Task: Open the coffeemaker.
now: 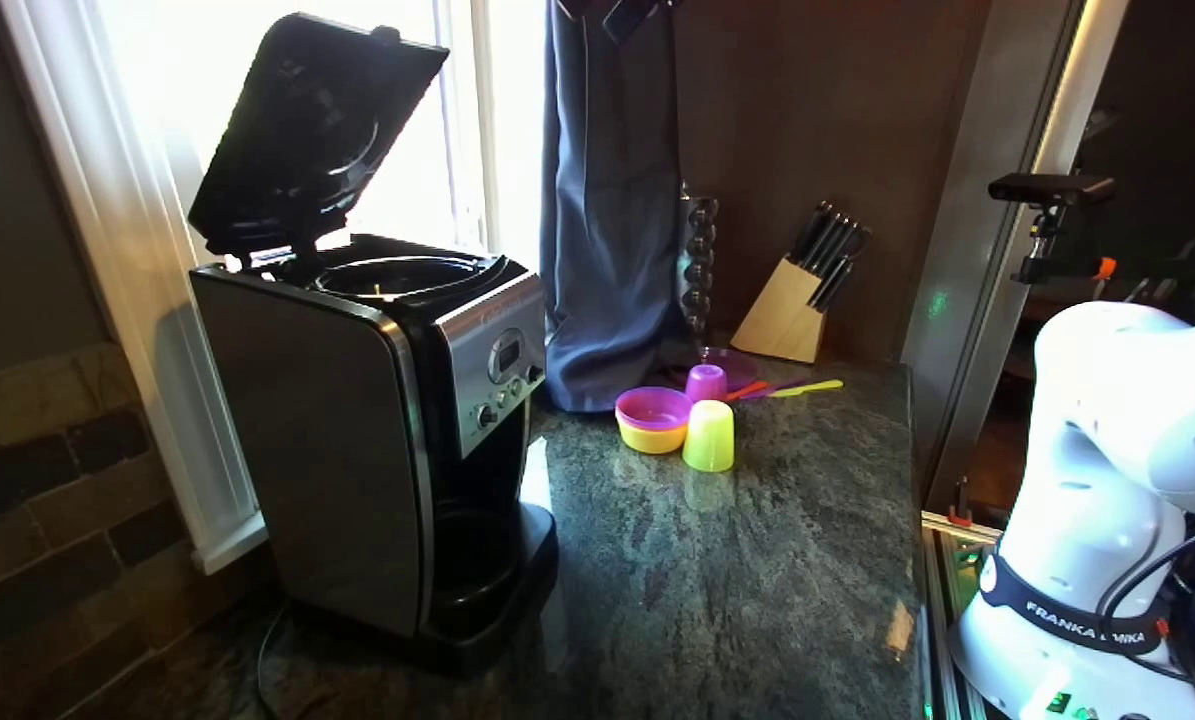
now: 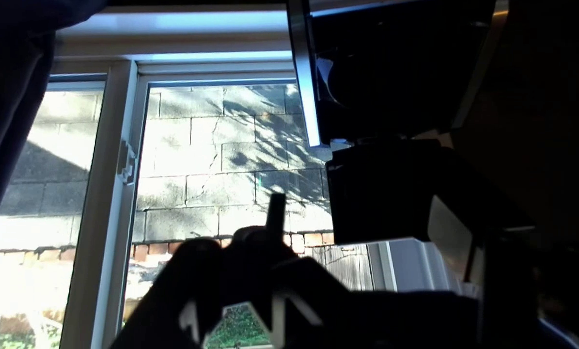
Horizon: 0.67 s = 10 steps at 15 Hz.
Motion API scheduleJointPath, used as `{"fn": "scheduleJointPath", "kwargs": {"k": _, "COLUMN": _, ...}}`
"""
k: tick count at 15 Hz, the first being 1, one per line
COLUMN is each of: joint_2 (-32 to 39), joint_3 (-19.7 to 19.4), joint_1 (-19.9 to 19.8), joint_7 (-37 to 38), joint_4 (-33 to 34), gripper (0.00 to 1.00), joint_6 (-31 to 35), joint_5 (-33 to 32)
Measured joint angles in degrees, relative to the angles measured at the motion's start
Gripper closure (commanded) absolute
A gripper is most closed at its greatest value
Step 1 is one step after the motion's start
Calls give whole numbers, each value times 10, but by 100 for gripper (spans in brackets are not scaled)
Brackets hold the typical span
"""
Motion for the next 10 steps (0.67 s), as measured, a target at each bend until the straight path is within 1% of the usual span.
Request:
{"fn": "scheduleJointPath", "kwargs": {"k": 3, "joint_2": -19, "joint_3": -22, "joint_1": 6, "joint_7": -35, "joint_4": 0, "gripper": 0, "joint_6": 0, "joint_5": 14}}
{"fn": "scheduleJointPath", "kwargs": {"k": 5, "joint_2": -25, "joint_3": -43, "joint_1": 19, "joint_7": -60, "joint_4": 0, "gripper": 0, "joint_6": 0, "joint_5": 44}}
{"fn": "scheduleJointPath", "kwargs": {"k": 7, "joint_2": -26, "joint_3": -61, "joint_1": 31, "joint_7": -74, "joint_4": 0, "gripper": 0, "joint_6": 0, "joint_5": 60}}
{"fn": "scheduleJointPath", "kwargs": {"k": 10, "joint_2": -26, "joint_3": -64, "joint_1": 36, "joint_7": -75, "joint_4": 0, "gripper": 0, "joint_6": 0, "joint_5": 62}}
